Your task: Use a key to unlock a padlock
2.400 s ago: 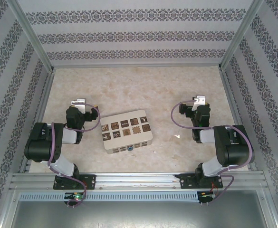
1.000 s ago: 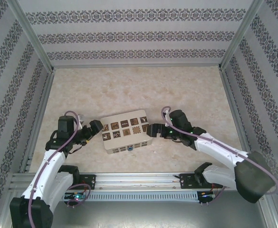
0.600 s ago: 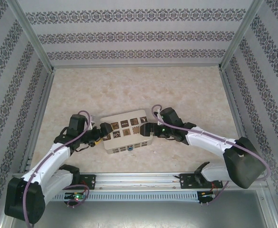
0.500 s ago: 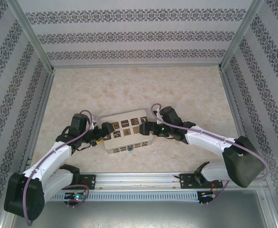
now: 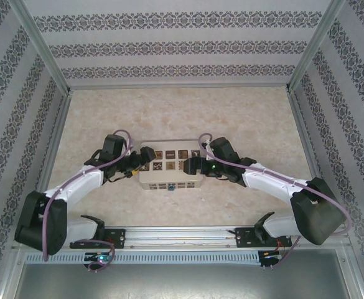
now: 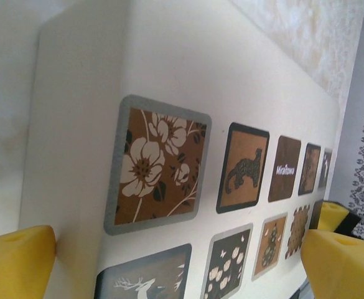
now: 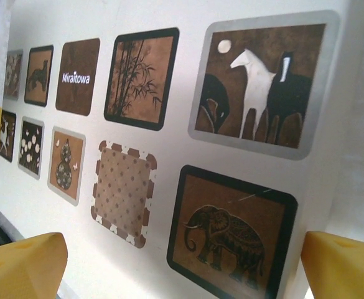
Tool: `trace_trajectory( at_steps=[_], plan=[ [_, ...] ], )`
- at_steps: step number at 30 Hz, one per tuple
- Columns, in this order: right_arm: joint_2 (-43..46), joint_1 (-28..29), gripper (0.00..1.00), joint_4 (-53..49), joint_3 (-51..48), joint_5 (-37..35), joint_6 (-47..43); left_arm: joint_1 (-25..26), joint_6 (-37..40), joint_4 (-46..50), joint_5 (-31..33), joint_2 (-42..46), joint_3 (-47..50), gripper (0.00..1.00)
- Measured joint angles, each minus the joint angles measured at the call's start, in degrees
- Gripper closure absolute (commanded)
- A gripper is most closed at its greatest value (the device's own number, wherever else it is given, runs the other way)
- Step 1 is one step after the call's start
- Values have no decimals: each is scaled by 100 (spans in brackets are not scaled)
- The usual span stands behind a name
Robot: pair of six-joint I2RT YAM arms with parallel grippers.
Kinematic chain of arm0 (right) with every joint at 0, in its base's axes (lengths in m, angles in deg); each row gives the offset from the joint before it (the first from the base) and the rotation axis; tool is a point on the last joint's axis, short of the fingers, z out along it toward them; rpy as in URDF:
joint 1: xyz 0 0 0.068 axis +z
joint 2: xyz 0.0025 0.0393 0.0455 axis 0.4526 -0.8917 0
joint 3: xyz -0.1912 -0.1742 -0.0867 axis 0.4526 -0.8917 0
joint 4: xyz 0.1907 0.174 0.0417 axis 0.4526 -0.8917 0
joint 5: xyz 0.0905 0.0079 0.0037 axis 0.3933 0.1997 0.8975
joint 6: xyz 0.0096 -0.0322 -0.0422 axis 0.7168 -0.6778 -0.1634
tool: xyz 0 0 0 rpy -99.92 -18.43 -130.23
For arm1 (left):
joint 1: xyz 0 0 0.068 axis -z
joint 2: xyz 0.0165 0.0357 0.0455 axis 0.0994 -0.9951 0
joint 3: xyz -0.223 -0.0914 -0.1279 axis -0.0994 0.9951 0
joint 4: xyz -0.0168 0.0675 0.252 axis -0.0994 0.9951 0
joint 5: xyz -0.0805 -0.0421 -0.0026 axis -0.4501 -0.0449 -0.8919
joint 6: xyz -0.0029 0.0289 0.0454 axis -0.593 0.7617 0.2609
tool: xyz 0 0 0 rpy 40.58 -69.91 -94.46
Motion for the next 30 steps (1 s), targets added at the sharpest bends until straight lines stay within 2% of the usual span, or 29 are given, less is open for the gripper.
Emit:
trace_trajectory(
  at_steps=[15,23,30],
  plan=[
    [-164,-151,6,-17,129,-120,4,-22,505,-162,63,-1746,-1569,0],
    [-173,-149,5,-20,157,-136,7,-37,839,-28,98,-2232,-2164,0],
    [-76,-162,4,-256,313,-455,-28,-120,992,61,-11,-2321,-2470,0]
  ],
)
